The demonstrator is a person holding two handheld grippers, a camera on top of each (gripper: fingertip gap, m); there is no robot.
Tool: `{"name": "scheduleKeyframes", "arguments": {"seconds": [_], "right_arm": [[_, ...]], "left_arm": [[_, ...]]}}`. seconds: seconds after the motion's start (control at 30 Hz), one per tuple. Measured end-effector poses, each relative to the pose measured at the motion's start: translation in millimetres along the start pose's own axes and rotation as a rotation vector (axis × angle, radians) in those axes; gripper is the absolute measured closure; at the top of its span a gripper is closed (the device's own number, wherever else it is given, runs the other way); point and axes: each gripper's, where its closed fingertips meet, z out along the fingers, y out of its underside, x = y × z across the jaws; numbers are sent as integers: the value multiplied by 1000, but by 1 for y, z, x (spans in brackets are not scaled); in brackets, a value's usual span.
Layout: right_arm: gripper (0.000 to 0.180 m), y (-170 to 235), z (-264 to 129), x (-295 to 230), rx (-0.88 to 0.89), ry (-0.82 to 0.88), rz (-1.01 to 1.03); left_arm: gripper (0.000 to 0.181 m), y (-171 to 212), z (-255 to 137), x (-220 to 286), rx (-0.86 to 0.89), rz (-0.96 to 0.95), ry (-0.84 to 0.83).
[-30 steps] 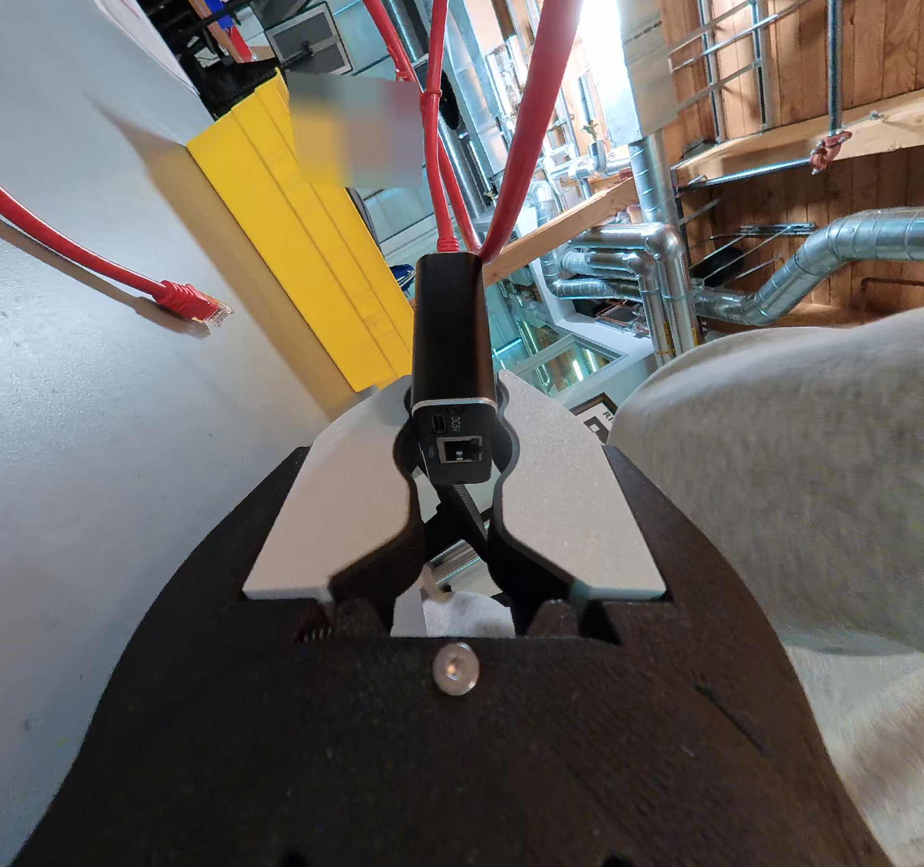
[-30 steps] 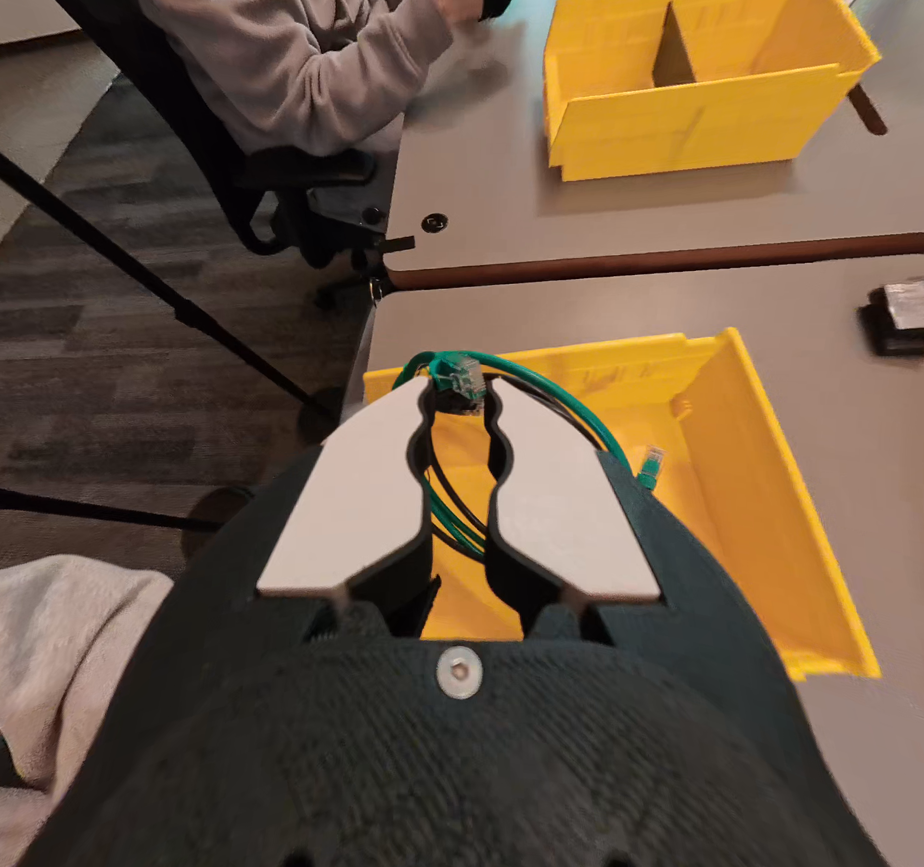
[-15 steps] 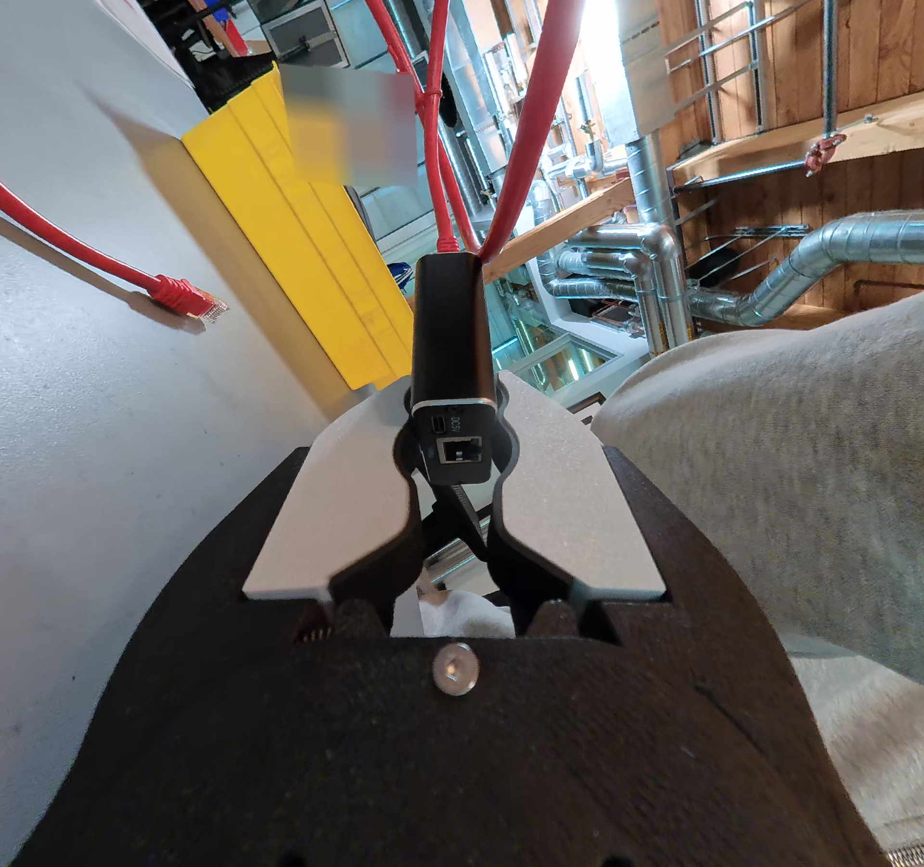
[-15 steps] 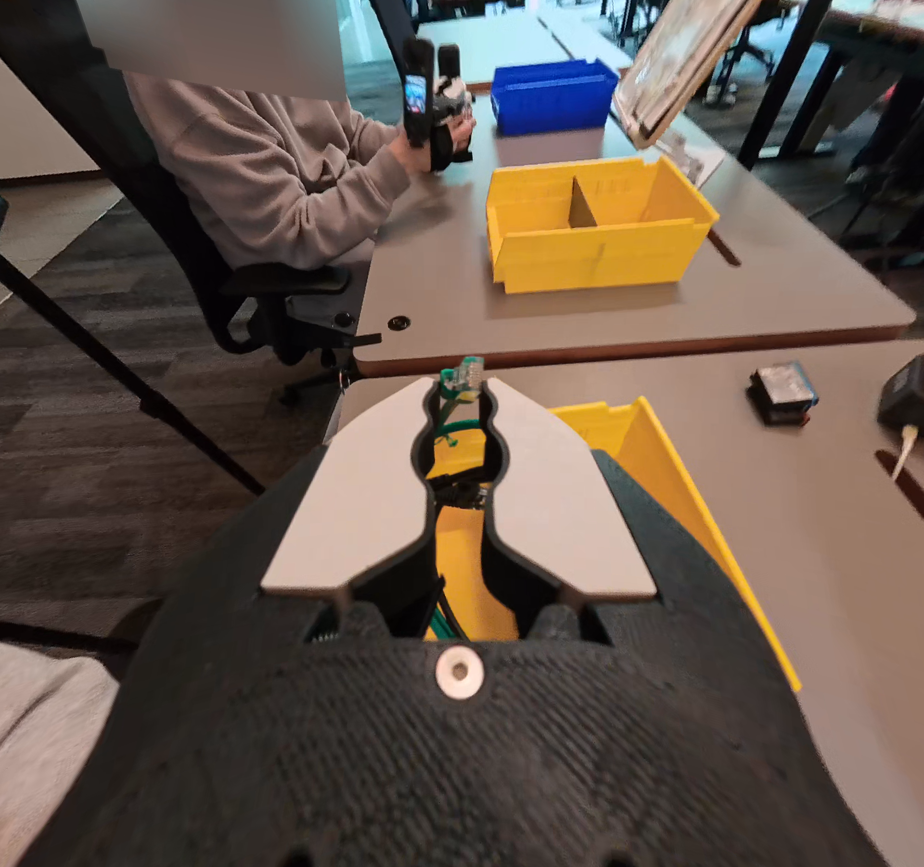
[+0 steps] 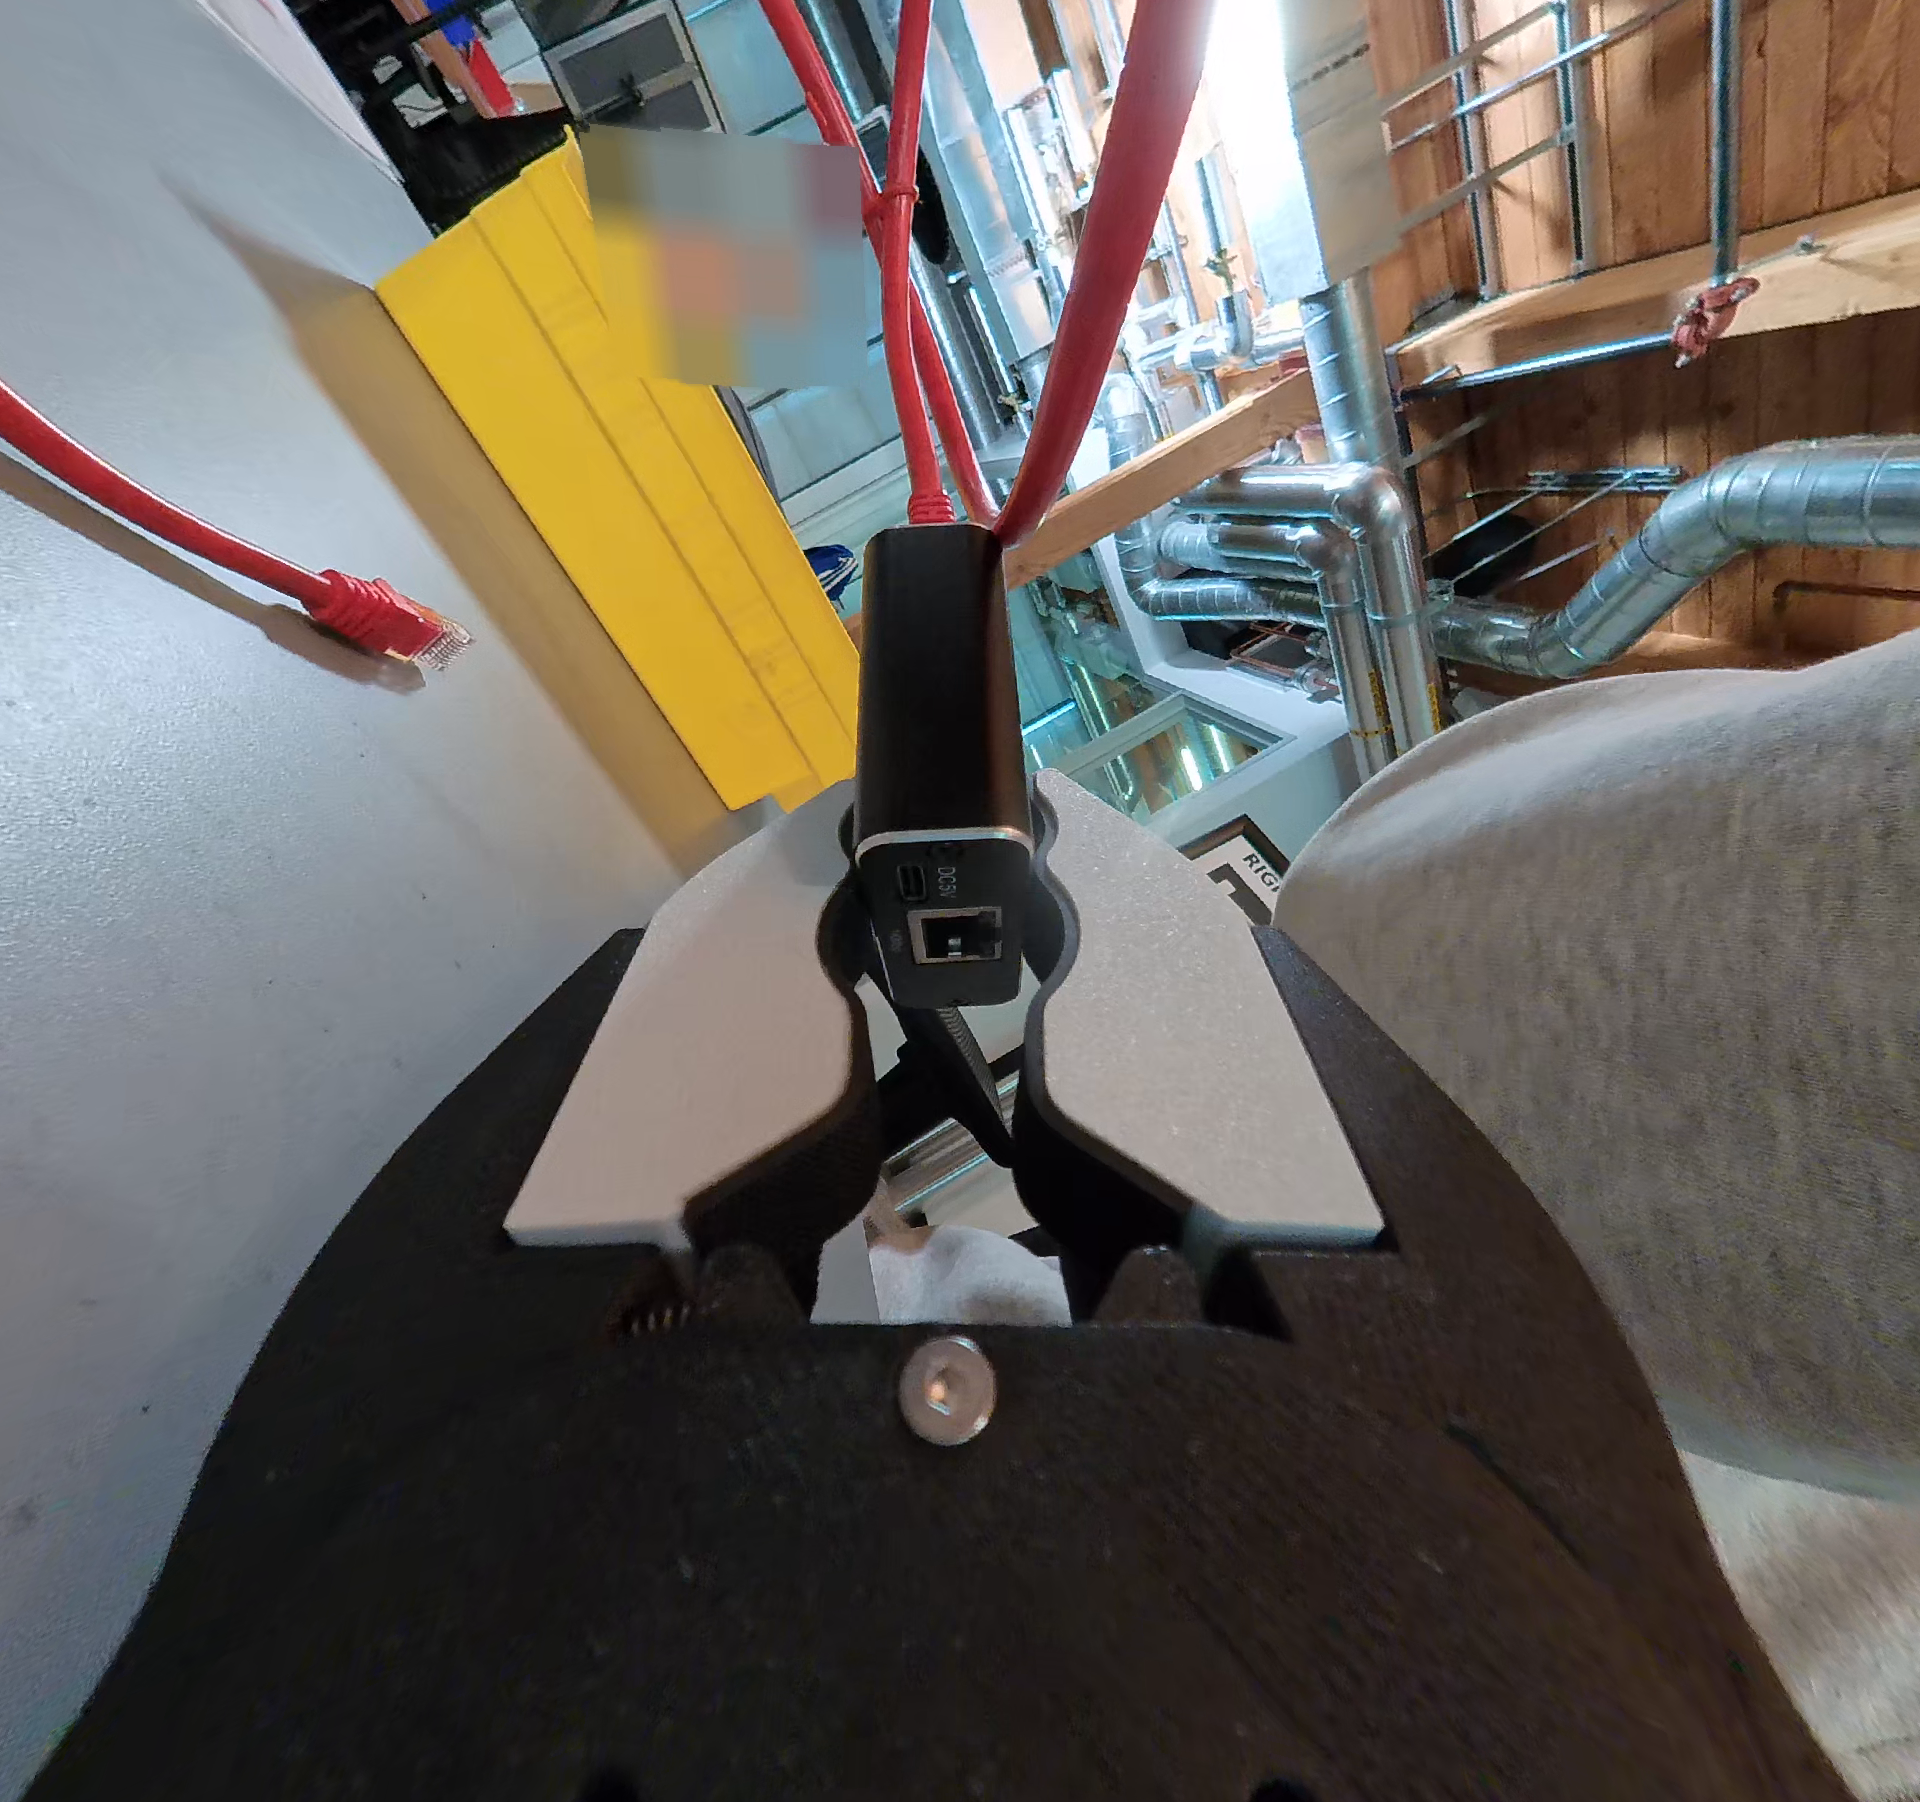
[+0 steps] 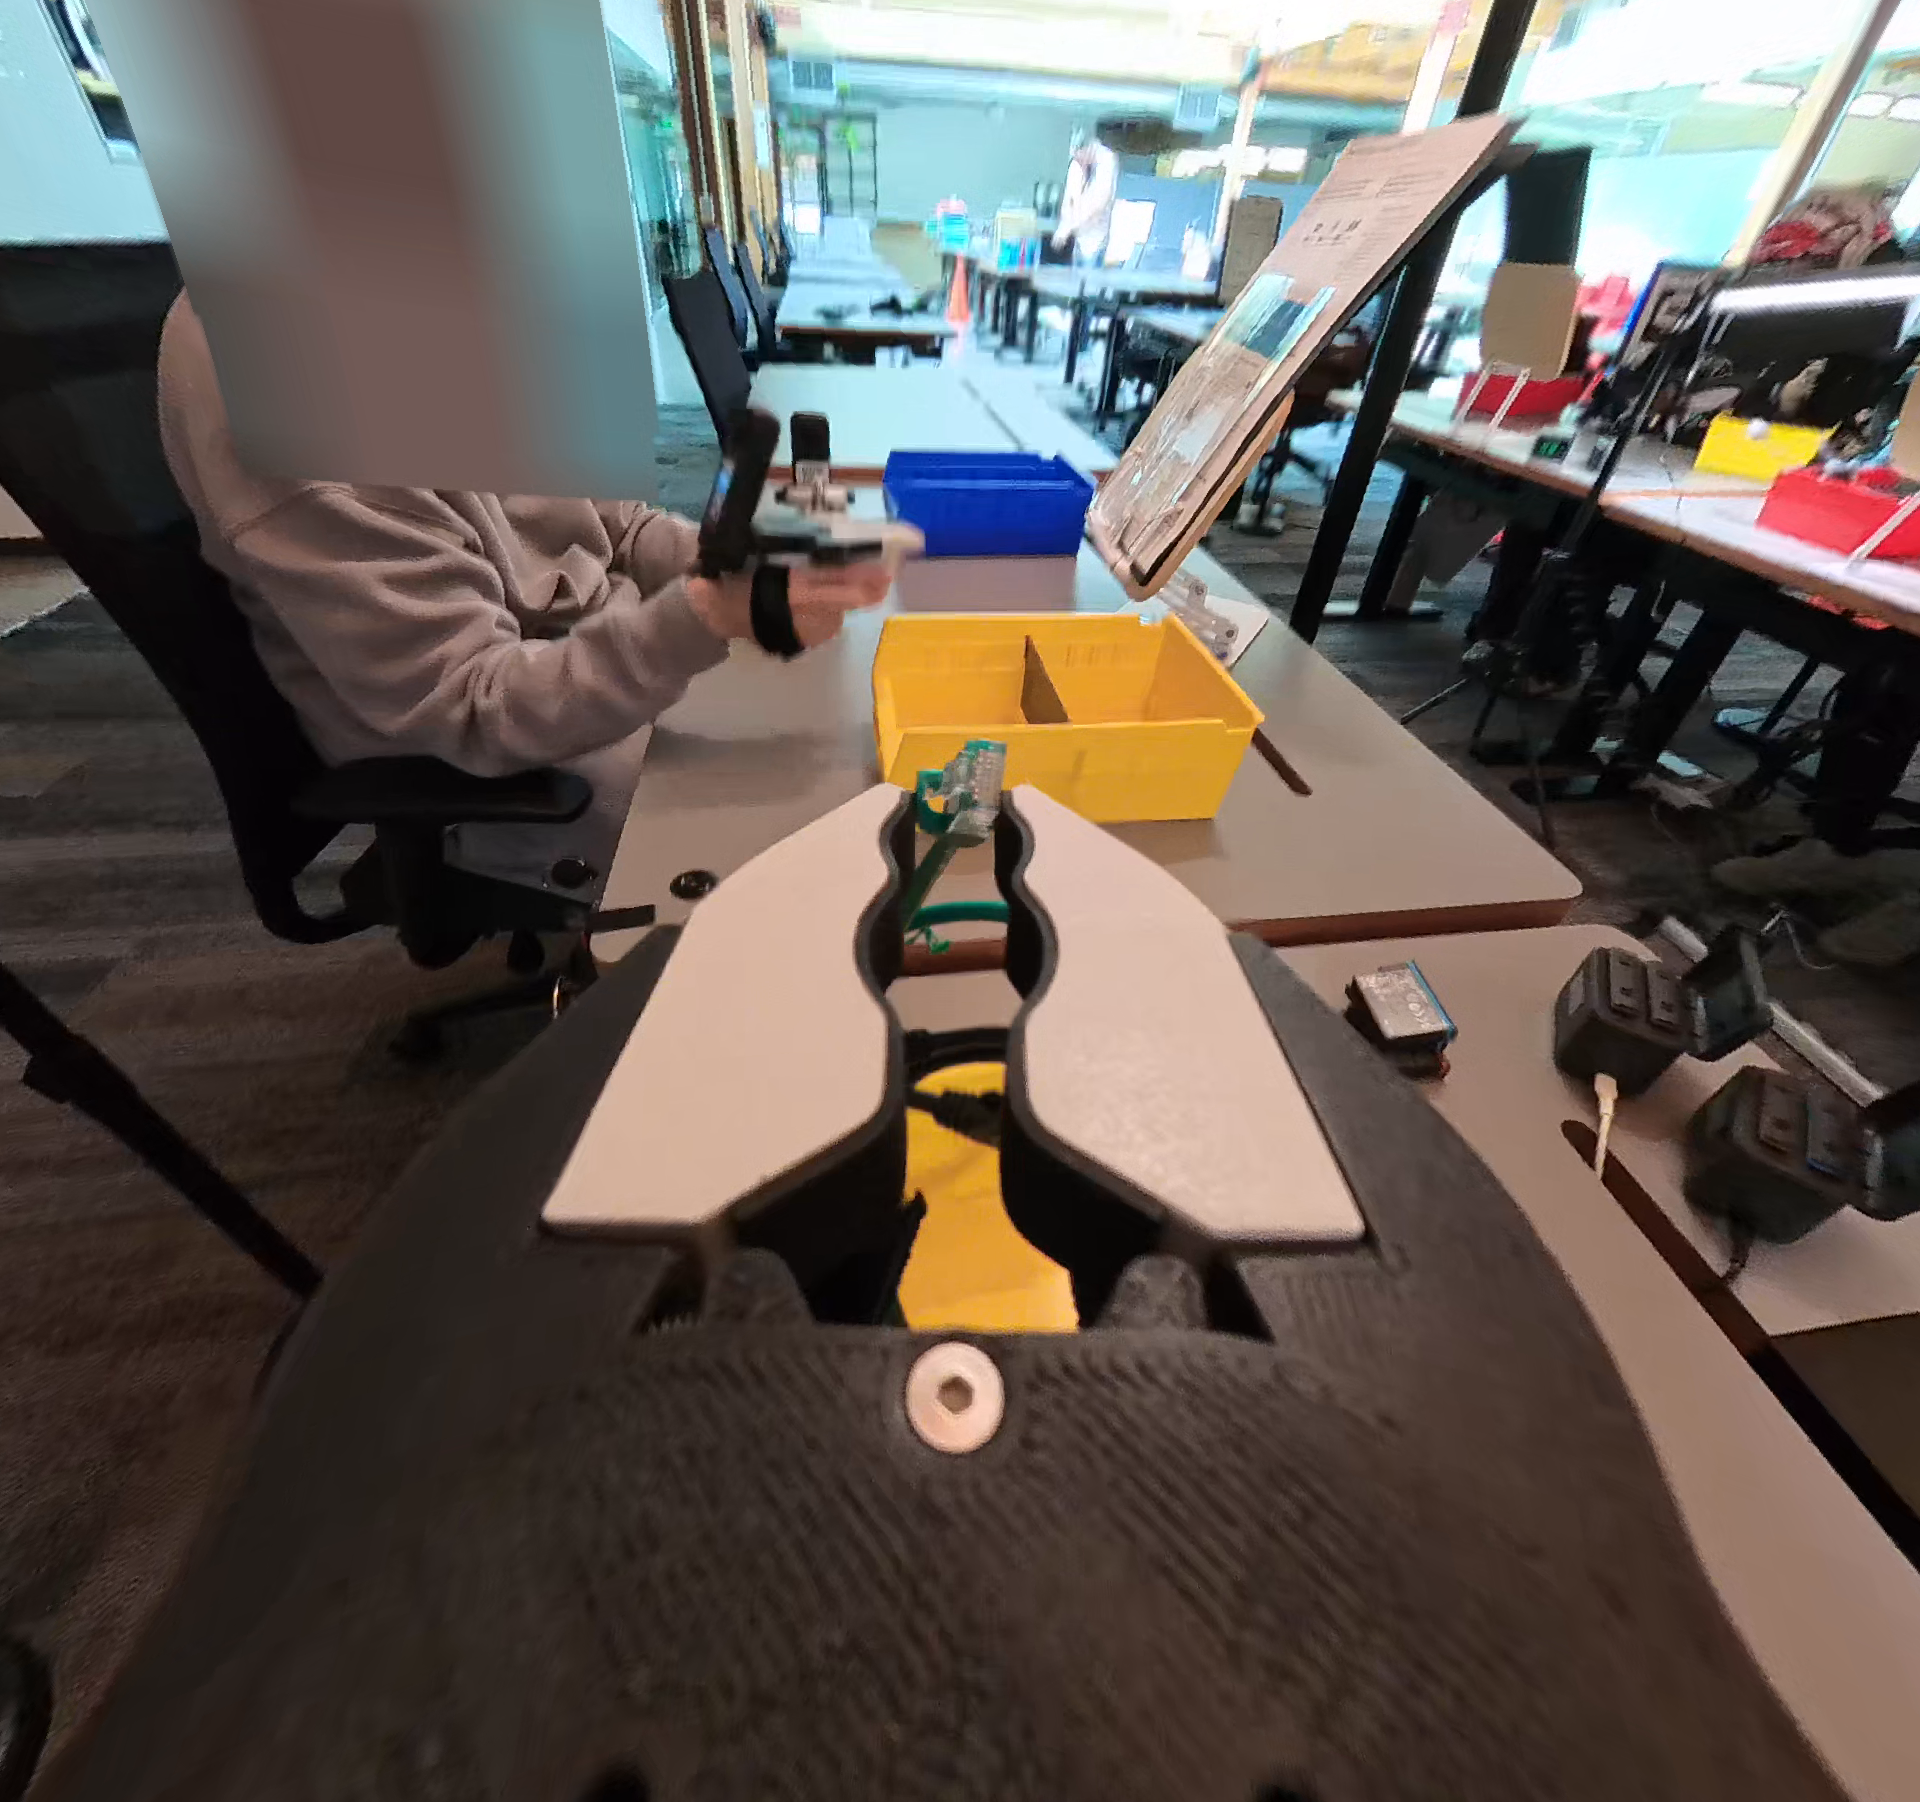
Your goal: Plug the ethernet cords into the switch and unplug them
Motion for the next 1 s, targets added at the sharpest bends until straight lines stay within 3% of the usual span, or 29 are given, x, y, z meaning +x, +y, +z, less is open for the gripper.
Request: {"name": "scheduleKeyframes", "arguments": {"seconds": [0.27,0.37,0.67,0.77,0.87,1.0], "right_arm": [[165,-4,-4,17,83,27,49],[165,9,5,15,-6,-21,81],[165,-9,2,21,61,33,8],[165,6,11,6,-64,-50,-5],[165,-11,7,11,24,18,-64],[165,3,15,1,-46,-80,41]], "left_arm": [[155,0,0,0,-1,4,-4],[155,0,0,-1,-1,3,-5],[155,0,0,0,3,-4,2],[155,0,0,-1,2,-7,3],[155,0,0,-1,2,-7,2],[155,0,0,-1,3,-10,4]]}}
